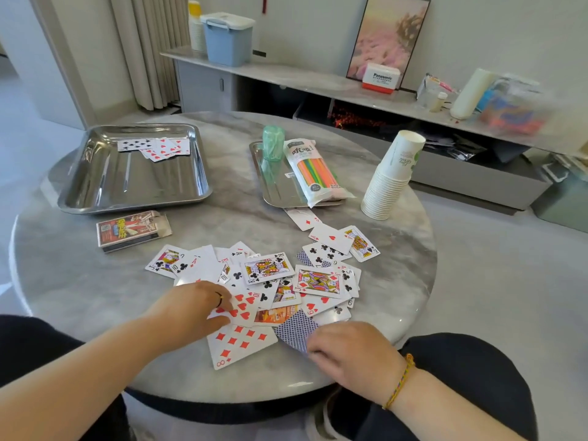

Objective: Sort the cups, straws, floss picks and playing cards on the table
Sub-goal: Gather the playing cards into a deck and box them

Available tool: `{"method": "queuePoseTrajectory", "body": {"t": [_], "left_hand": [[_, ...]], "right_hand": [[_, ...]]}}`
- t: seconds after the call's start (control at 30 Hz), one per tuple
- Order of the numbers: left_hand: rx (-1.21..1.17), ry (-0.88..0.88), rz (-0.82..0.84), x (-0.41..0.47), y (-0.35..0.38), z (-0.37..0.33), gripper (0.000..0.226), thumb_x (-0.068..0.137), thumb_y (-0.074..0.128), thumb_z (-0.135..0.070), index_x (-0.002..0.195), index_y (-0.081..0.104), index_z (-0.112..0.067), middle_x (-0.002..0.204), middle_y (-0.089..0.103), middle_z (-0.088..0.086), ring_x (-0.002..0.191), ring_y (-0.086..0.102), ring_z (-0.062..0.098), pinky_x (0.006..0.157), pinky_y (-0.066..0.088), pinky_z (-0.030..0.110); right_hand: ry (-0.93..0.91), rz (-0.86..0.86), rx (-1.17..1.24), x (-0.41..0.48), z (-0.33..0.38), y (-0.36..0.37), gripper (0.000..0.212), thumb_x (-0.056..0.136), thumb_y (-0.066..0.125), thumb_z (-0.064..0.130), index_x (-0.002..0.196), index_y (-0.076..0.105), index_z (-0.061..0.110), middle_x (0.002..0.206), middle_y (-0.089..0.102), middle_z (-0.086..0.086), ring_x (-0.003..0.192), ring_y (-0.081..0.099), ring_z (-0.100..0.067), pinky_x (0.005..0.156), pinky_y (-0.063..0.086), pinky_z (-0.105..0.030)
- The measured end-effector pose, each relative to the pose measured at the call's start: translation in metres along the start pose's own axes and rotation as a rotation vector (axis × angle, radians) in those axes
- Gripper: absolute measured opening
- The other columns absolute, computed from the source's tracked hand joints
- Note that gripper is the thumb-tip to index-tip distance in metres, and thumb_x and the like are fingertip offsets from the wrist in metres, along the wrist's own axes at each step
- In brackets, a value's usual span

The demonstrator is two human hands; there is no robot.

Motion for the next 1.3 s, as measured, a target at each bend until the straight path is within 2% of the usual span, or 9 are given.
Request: {"method": "queuePoseTrajectory", "body": {"t": [0.13,0.27,0.33,0.43,0.5,0.6,0.8,1.0,1.3], "left_hand": [[-0.071,-0.082,-0.058,0.010,-0.012,0.005,0.030,0.094,0.042,-0.032,0.123,0.053,-0.034,0.136,0.041,-0.023,0.119,0.045,0.000,0.089,0.033,0.009],[-0.158,-0.180,-0.208,0.035,-0.040,0.006,0.024,0.093,0.045,-0.029,0.113,0.059,-0.030,0.125,0.053,-0.016,0.106,0.055,0.007,0.084,0.042,0.018],[-0.199,-0.192,-0.244,0.053,-0.049,-0.001,0.024,0.093,0.046,-0.028,0.112,0.060,-0.027,0.120,0.056,-0.013,0.105,0.054,0.009,0.082,0.040,0.019],[-0.225,-0.192,-0.204,0.084,-0.050,-0.016,0.025,0.093,0.046,-0.028,0.112,0.061,-0.023,0.118,0.059,-0.008,0.106,0.056,0.011,0.084,0.041,0.019],[-0.243,-0.214,-0.125,0.111,-0.043,-0.027,0.027,0.092,0.047,-0.030,0.114,0.060,-0.021,0.118,0.060,-0.006,0.107,0.056,0.012,0.088,0.043,0.022],[-0.241,-0.278,-0.022,0.142,-0.030,-0.040,0.033,0.090,0.050,-0.035,0.118,0.055,-0.020,0.122,0.057,-0.003,0.108,0.055,0.016,0.089,0.045,0.027],[-0.076,-0.280,0.059,0.179,-0.021,-0.061,0.055,0.077,0.064,-0.046,0.121,0.049,-0.016,0.122,0.050,0.003,0.115,0.046,0.021,0.087,0.041,0.031],[0.036,-0.256,0.109,0.194,-0.016,-0.077,0.056,0.077,0.062,-0.051,0.117,0.049,-0.014,0.120,0.051,0.004,0.116,0.045,0.022,0.092,0.033,0.032],[-0.089,-0.279,0.135,0.198,-0.014,-0.084,0.059,0.076,0.068,-0.043,0.122,0.045,-0.014,0.125,0.048,0.006,0.118,0.043,0.024,0.092,0.038,0.032]], "right_hand": [[0.208,-0.285,0.253,0.028,-0.020,-0.026,0.019,0.077,0.051,0.022,0.066,0.065,0.017,0.060,0.064,0.008,0.061,0.053,-0.008,0.050,0.039,-0.015],[0.641,-0.036,0.642,0.063,-0.067,-0.003,0.015,0.088,0.055,0.015,0.088,0.068,0.007,0.072,0.059,0.006,0.068,0.050,-0.001,0.060,0.036,-0.013],[0.691,0.066,0.603,0.078,-0.085,0.011,0.017,0.088,0.055,0.017,0.094,0.067,0.006,0.085,0.063,0.000,0.079,0.051,-0.009,0.062,0.036,-0.017],[0.691,0.088,0.519,0.092,-0.109,0.017,0.021,0.089,0.053,0.018,0.104,0.065,0.010,0.109,0.064,-0.007,0.100,0.052,-0.019,0.083,0.038,-0.023],[0.620,0.219,0.328,0.095,-0.126,0.020,0.032,0.090,0.050,0.018,0.121,0.056,0.018,0.129,0.051,-0.004,0.122,0.038,-0.022,0.100,0.029,-0.026],[0.558,0.466,0.184,0.090,-0.137,0.029,0.049,0.088,0.051,0.021,0.135,0.039,0.028,0.145,0.030,-0.001,0.132,0.024,-0.024,0.110,0.021,-0.032],[0.738,0.554,0.221,0.074,-0.160,0.033,0.057,0.085,0.058,0.022,0.137,0.034,0.023,0.141,0.027,-0.003,0.131,0.023,-0.025,0.100,0.034,-0.037],[0.877,0.602,0.204,0.070,-0.167,0.035,0.061,0.081,0.063,0.024,0.133,0.033,0.016,0.136,0.026,-0.007,0.129,0.023,-0.027,0.095,0.039,-0.039],[0.892,0.605,0.219,0.071,-0.167,0.031,0.065,0.081,0.065,0.027,0.134,0.030,0.018,0.136,0.025,-0.008,0.130,0.021,-0.028,0.096,0.039,-0.038]]}}
Point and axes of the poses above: each hand's wrist, its own x-axis towards the middle knuckle, its own y-axis out of the palm, z = x × y, the point moved 5 cm from there along x, towards the middle knuckle
